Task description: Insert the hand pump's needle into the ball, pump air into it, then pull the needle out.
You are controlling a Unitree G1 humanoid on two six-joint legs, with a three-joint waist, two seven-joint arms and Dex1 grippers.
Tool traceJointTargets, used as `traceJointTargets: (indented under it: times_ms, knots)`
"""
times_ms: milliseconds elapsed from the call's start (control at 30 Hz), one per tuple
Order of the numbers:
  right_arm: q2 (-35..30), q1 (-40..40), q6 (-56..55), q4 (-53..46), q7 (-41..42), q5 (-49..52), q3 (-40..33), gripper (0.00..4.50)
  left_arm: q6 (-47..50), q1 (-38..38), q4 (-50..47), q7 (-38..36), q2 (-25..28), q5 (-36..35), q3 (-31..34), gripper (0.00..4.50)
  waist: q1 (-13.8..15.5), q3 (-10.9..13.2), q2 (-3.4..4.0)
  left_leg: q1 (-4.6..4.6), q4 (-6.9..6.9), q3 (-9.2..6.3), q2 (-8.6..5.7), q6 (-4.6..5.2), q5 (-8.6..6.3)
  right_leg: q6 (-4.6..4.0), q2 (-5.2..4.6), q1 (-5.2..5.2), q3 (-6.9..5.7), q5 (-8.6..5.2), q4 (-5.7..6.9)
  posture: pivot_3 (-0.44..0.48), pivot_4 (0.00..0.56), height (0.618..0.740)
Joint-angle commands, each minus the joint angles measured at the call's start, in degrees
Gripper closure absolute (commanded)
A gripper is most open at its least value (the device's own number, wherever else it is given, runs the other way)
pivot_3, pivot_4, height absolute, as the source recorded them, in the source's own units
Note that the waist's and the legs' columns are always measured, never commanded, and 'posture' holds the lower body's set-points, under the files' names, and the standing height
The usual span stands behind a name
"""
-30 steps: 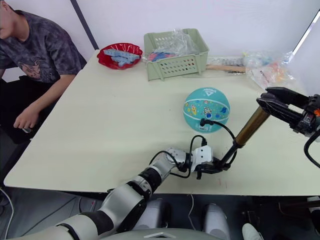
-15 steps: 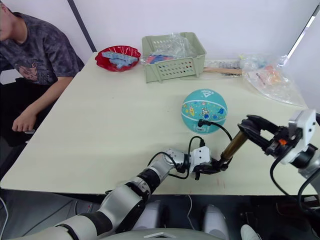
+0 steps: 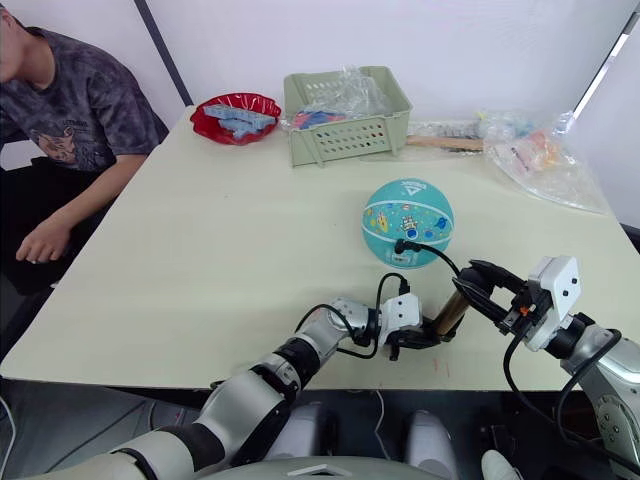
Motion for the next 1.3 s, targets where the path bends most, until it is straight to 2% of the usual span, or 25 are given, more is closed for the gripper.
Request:
traceJointTargets:
  times_ms: [33,233,400,600,800,933,1300]
  knots:
    - [-1.9,0.3,4.0,-1.0,0.7,3.4,-2.0,2.9,3.4,3.0,5.9,-0.1,2.7,3.8,-2.0,3.39,0.0,0.0,0.03,0.0,0.0,0.0,0.0,0.0,0.0,0.0,0.0,0.0,0.0,0.0,0.0,0.0,0.15,0.738]
    - [-8.1,-3.9,10.1,-3.9,-0.6,15.7,-14.9,2.9,3.3,3.1,5.9,-0.3,2.9,3.7,-2.1,3.39,0.2,0.6,0.63,-0.13,0.0,0.03,-0.09,0.0,0.0,0.0,-0.11,-0.1,0.0,0.01,-0.02,0.0,0.15,0.738]
    - [-13.1,-7.8,14.8,-3.6,-2.0,24.4,-22.8,2.9,3.0,3.3,5.9,-0.7,2.9,3.9,-2.3,3.39,0.3,0.9,0.59,-0.14,0.0,0.04,-0.11,0.01,0.0,0.01,-0.09,-0.08,-0.02,0.01,-0.04,0.0,0.15,0.738]
    - [-18.5,-11.7,20.3,-2.6,-3.2,33.8,-29.7,2.9,2.0,2.8,5.9,-1.6,3.6,3.0,-1.3,3.39,0.3,1.2,0.62,-0.13,0.0,0.03,-0.11,0.01,0.01,0.01,-0.08,-0.08,-0.02,0.01,-0.03,0.0,0.15,0.738]
    - [-21.5,-14.6,22.5,-1.6,-4.5,36.0,-32.2,2.9,1.7,2.7,6.0,-1.7,3.9,2.7,-0.9,3.39,0.1,1.3,0.64,-0.12,0.0,0.03,-0.07,0.01,0.01,0.01,-0.02,-0.1,-0.02,0.01,-0.01,0.0,0.15,0.738]
    - [-21.1,-14.4,23.3,-2.0,-4.5,34.6,-31.4,2.9,1.7,2.7,6.1,-1.8,3.9,2.6,-0.7,3.39,0.1,1.3,0.68,-0.13,0.0,0.04,-0.07,0.01,0.01,0.01,-0.02,-0.11,0.0,0.01,0.0,0.0,0.15,0.738]
    - [-13.1,-1.1,13.7,-5.4,1.3,12.9,-13.5,2.9,1.9,2.5,6.1,-1.6,3.4,2.7,-0.5,3.39,-0.4,0.9,0.31,-0.01,0.0,-0.05,-0.02,0.01,0.01,0.01,0.16,-0.06,0.08,0.01,0.04,0.0,0.15,0.738]
